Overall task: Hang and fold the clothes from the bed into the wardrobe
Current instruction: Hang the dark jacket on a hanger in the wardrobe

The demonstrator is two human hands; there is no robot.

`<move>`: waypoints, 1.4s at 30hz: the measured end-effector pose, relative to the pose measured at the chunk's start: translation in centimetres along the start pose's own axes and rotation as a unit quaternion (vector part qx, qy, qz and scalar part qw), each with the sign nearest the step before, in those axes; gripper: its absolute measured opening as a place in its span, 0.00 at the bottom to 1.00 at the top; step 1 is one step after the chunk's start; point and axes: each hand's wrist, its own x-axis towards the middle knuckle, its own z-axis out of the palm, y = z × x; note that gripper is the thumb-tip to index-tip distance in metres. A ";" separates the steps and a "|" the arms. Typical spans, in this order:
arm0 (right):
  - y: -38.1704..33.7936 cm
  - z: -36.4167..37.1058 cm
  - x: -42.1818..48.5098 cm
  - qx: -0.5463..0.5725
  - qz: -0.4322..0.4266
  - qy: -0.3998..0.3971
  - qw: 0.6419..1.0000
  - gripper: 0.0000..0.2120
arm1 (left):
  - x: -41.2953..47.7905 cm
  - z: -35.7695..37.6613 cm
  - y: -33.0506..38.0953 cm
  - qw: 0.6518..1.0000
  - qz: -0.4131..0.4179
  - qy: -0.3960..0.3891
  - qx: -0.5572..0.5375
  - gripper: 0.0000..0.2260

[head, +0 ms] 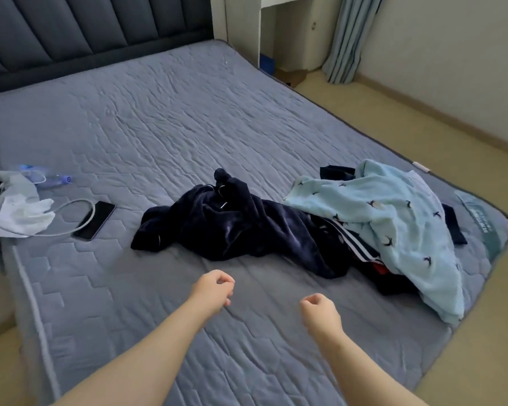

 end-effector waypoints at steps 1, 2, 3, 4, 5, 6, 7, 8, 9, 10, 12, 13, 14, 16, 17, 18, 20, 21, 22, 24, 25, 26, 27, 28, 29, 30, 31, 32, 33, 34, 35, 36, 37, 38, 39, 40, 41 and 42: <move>0.1 -0.4 1.7 -0.024 0.003 -0.001 1.000 0.06 | 1.0 0.8 -0.2 1.000 -0.010 0.007 0.001 0.10; 0.1 -0.7 3.3 -0.050 0.001 -0.003 0.999 0.06 | 1.8 1.6 -0.4 1.000 -0.016 0.009 0.004 0.10; 0.2 -1.0 4.8 -0.079 -0.008 -0.007 0.997 0.06 | 2.6 2.3 -0.6 1.000 -0.016 0.004 0.005 0.10; 0.3 -1.2 6.4 -0.112 -0.022 -0.011 0.993 0.05 | 3.5 3.0 -0.8 1.000 -0.012 -0.005 0.005 0.09; 0.4 -1.3 8.0 -0.151 -0.035 -0.011 0.988 0.06 | 4.3 3.7 -1.0 1.000 -0.009 -0.014 0.006 0.08; 0.5 -1.4 9.4 -0.189 -0.046 -0.008 0.981 0.07 | 5.2 4.2 -1.1 1.000 -0.008 -0.019 0.003 0.08; 0.6 -1.3 10.8 -0.217 -0.054 -0.003 0.975 0.08 | 6.2 4.7 -1.0 1.000 -0.009 -0.019 -0.004 0.07; 0.7 -1.0 12.1 -0.234 -0.059 0.002 0.970 0.10 | 7.3 5.2 -1.1 1.000 -0.009 -0.017 -0.012 0.07; 0.8 -0.6 13.3 -0.250 -0.066 0.008 0.966 0.11 | 8.4 5.6 -1.1 1.000 -0.010 -0.013 -0.016 0.07; 0.8 -0.2 14.3 -0.270 -0.079 0.017 0.959 0.12 | 9.4 6.0 -1.2 1.000 -0.010 -0.008 -0.017 0.07; 0.9 0.8 16.2 -0.328 -0.120 0.033 0.936 0.14 | 11.1 6.9 -1.7 1.000 -0.014 -0.008 -0.013 0.07; 1.0 1.2 17.2 -0.359 -0.144 0.038 0.922 0.15 | 11.8 7.3 -2.0 1.000 -0.015 -0.010 -0.008 0.07; 1.0 1.6 18.1 -0.386 -0.164 0.038 0.907 0.16 | 12.4 7.6 -2.3 1.000 -0.017 -0.012 -0.004 0.08; 1.2 2.0 20.0 -0.421 -0.177 0.024 0.889 0.19 | 13.3 8.1 -3.0 1.000 -0.018 -0.013 0.004 0.08; 1.3 2.3 20.7 -0.423 -0.168 0.014 0.890 0.20 | 13.5 8.3 -3.5 1.000 -0.018 -0.013 0.007 0.08; 1.3 2.3 21.1 -0.417 -0.164 0.013 0.894 0.22 | 13.6 8.3 -3.7 1.000 -0.017 -0.012 0.007 0.08; 1.7 2.7 21.3 -0.373 -0.192 0.053 0.906 0.20 | 13.5 8.2 -4.4 1.000 -0.023 -0.009 -0.010 0.08; 2.0 2.8 21.1 -0.317 -0.212 0.082 0.921 0.18 | 13.2 8.2 -4.8 0.999 -0.032 -0.009 -0.023 0.08; 2.1 3.0 20.5 -0.232 -0.216 0.098 0.943 0.15 | 12.6 8.0 -5.1 0.998 -0.040 -0.007 -0.039 0.08; 2.2 3.2 18.0 -0.060 -0.178 0.087 0.978 0.11 | 11.2 7.5 -5.7 0.996 -0.049 0.003 -0.070 0.08; 2.3 3.4 16.6 -0.010 -0.155 0.072 0.985 0.10 | 10.4 7.1 -6.1 0.995 -0.051 0.008 -0.085 0.07; 2.7 3.8 15.0 0.021 -0.131 0.053 0.990 0.10 | 9.5 6.8 -6.7 0.993 -0.057 0.013 -0.100 0.07; 3.3 4.3 13.2 0.044 -0.101 0.024 0.994 0.11 | 8.4 6.5 -7.2 0.991 -0.065 0.016 -0.113 0.07; 3.9 4.9 11.1 0.062 -0.068 -0.007 0.996 0.10 | 7.0 6.1 -7.9 0.989 -0.075 0.018 -0.123 0.06; 4.7 5.5 8.9 0.077 -0.036 -0.035 0.996 0.09 | 5.5 5.8 -8.7 0.987 -0.088 0.017 -0.130 0.06; 5.5 5.9 6.7 0.089 -0.005 -0.060 0.994 0.08 | 4.0 5.4 -9.6 0.985 -0.102 0.014 -0.136 0.06; 6.2 6.3 4.5 0.098 0.023 -0.084 0.991 0.07 | 2.6 4.9 -10.5 0.983 -0.115 0.011 -0.140 0.06; 6.7 6.5 2.5 0.101 0.045 -0.101 0.989 0.08 | 1.1 4.4 -11.2 0.982 -0.126 0.010 -0.143 0.06; 7.1 6.9 0.5 0.098 0.058 -0.115 0.987 0.08 | -0.3 3.9 -11.8 0.981 -0.131 0.010 -0.144 0.06; 7.4 7.2 -1.5 0.096 0.059 -0.127 0.985 0.09 | -1.7 3.5 -12.3 0.982 -0.127 0.010 -0.142 0.06; 7.4 7.4 -3.3 0.097 0.052 -0.138 0.984 0.09 | -2.9 3.1 -12.7 0.983 -0.118 0.006 -0.141 0.06; 7.3 7.7 -5.1 0.099 0.045 -0.144 0.984 0.09 | -4.4 2.6 -13.0 0.985 -0.106 -0.001 -0.138 0.06; 7.2 8.0 -6.8 0.106 0.039 -0.143 0.983 0.10 | -5.8 2.2 -13.1 0.987 -0.092 -0.009 -0.134 0.06; 7.1 8.4 -8.5 0.116 0.038 -0.141 0.982 0.09 | -7.4 1.7 -13.2 0.988 -0.079 -0.021 -0.128 0.05; 7.2 8.9 -10.3 0.126 0.041 -0.143 0.981 0.09 | -9.1 1.2 -13.5 0.988 -0.073 -0.037 -0.128 0.05; 7.2 9.4 -12.1 0.136 0.047 -0.150 0.978 0.09 | -10.8 0.6 -13.9 0.986 -0.069 -0.055 -0.138 0.04; 7.3 9.9 -14.1 0.150 0.059 -0.160 0.974 0.10 | -12.7 0.0 -14.6 0.983 -0.067 -0.073 -0.152 0.04; 7.5 10.5 -16.0 0.163 0.070 -0.168 0.970 0.10 | -14.5 -0.9 -15.2 0.981 -0.065 -0.085 -0.163 0.05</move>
